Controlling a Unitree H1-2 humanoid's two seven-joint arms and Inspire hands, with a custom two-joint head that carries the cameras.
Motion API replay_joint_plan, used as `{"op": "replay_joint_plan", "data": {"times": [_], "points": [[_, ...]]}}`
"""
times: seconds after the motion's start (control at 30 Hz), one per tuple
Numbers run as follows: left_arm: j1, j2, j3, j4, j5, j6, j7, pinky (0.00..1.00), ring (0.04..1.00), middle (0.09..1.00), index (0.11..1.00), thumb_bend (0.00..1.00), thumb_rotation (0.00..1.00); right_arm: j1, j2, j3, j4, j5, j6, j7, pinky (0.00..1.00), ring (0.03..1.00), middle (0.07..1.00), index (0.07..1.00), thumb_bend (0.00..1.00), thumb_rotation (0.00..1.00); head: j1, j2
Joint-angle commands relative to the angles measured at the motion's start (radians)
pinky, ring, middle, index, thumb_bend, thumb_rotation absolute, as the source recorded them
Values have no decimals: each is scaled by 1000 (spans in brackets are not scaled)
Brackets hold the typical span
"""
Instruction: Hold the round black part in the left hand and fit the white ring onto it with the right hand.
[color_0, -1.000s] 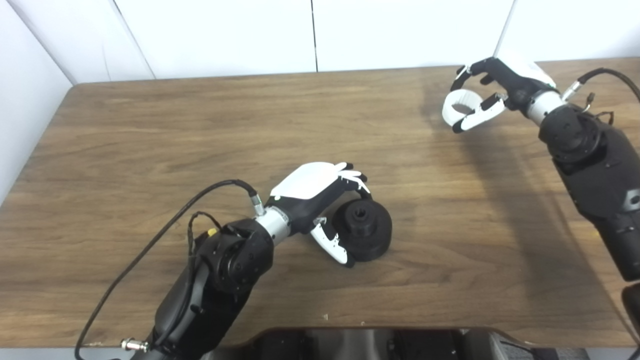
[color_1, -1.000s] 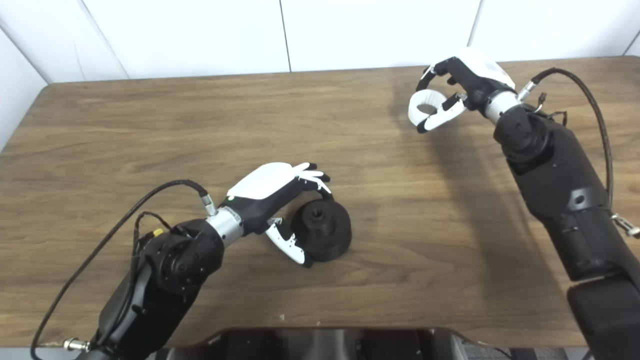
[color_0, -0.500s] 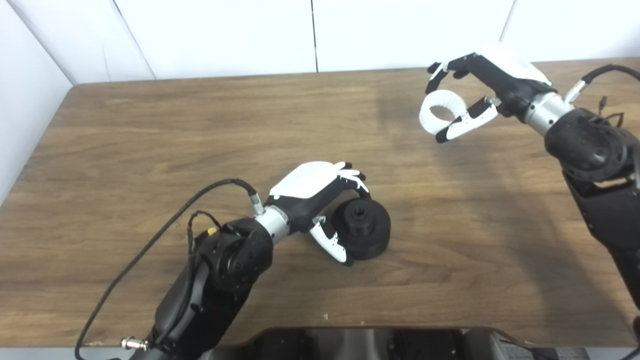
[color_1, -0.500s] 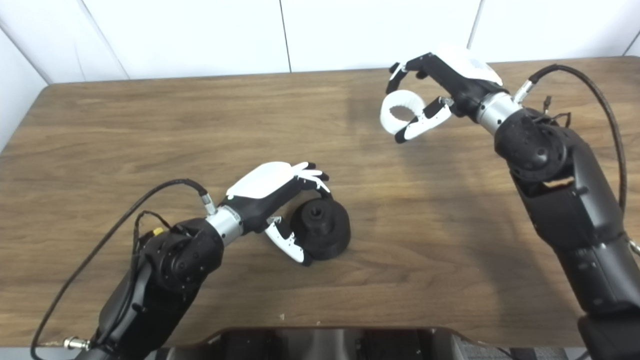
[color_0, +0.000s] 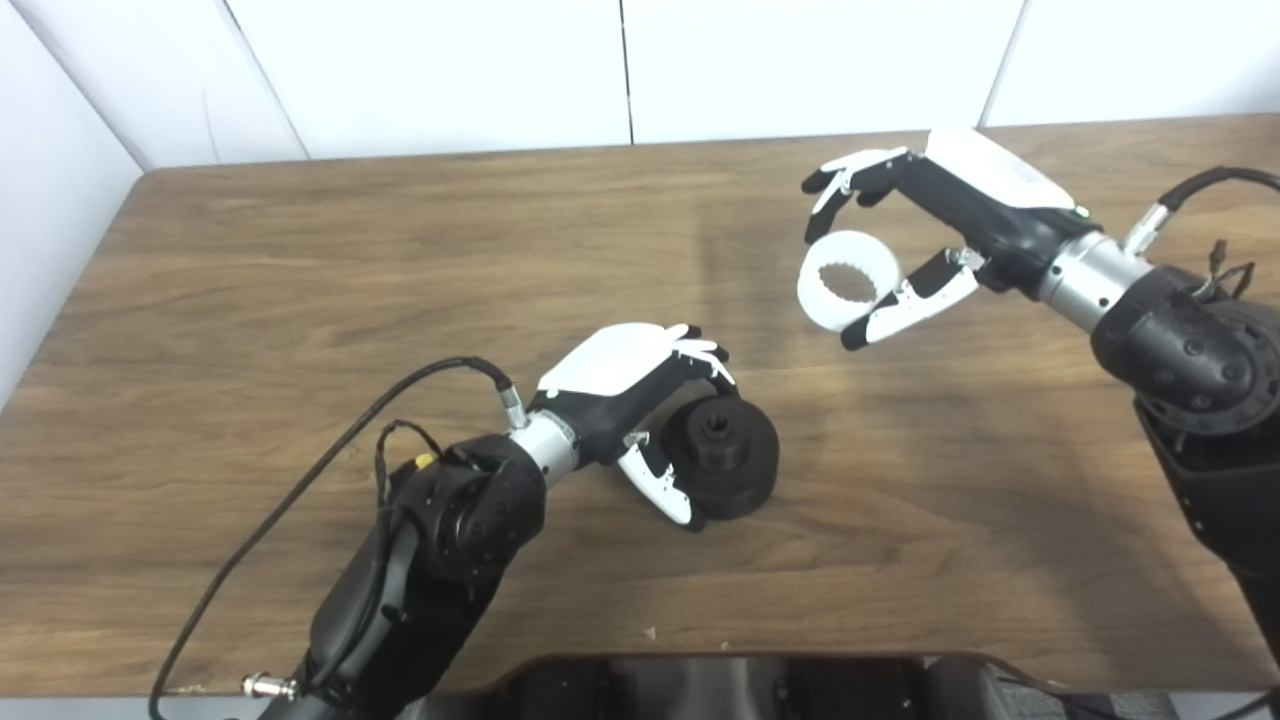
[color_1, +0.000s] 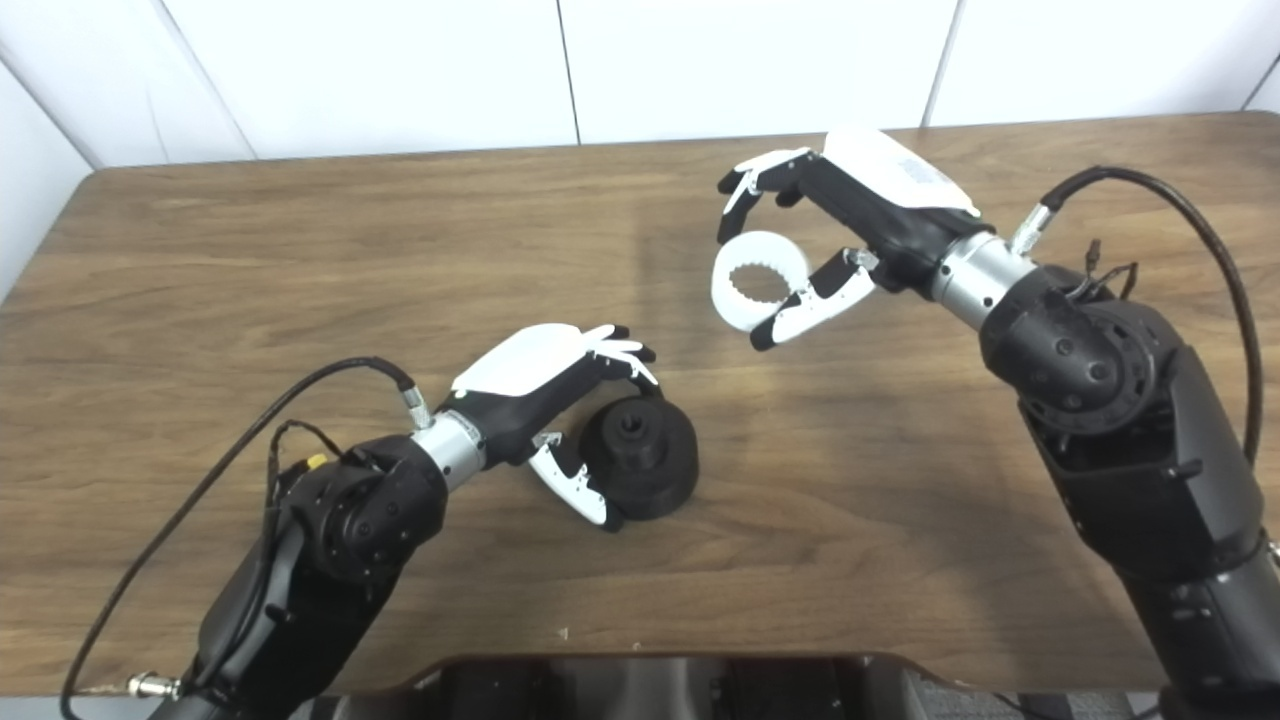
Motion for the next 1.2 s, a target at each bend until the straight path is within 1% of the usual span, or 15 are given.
{"op": "replay_joint_plan", "data": {"times": [0.0, 0.17, 0.4, 0.53, 0.73, 0.9, 1.17], "points": [[-45, 2, 11, -16, 8, -18, 13, 841, 988, 908, 647, 897, 153, -29, 11, 3, -49, -1, 1, 5, 771, 854, 808, 492, 525, 143, 1, 1], [-47, 0, 11, -11, 2, -23, 16, 833, 987, 907, 646, 895, 150, -26, 28, 24, -74, -3, 3, 23, 773, 859, 807, 491, 525, 144, 3, 3], [-50, 0, 10, -8, -2, -26, 15, 836, 994, 909, 646, 895, 162, -10, 50, 51, -74, -10, -10, 34, 762, 853, 803, 491, 525, 148, 5, 2], [-53, -1, 8, -12, 1, -20, 10, 842, 994, 909, 648, 896, 158, -5, 61, 63, -76, -20, -6, 38, 759, 853, 803, 491, 525, 148, 6, 4], [-54, -2, 9, -23, 0, -10, 1, 840, 995, 911, 652, 890, 155, -2, 76, 83, -65, -24, -18, 42, 759, 859, 805, 492, 525, 151, 7, 8], [-50, -8, 10, -22, -1, -21, 15, 824, 990, 908, 645, 891, 142, 0, 90, 105, -60, -35, -11, 52, 757, 859, 809, 492, 525, 148, 9, 12], [-47, -11, 12, -24, -2, -19, 16, 820, 994, 909, 647, 888, 138, 13, 104, 121, -43, -36, -35, 53, 754, 860, 808, 492, 525, 149, 15, 13]]}}
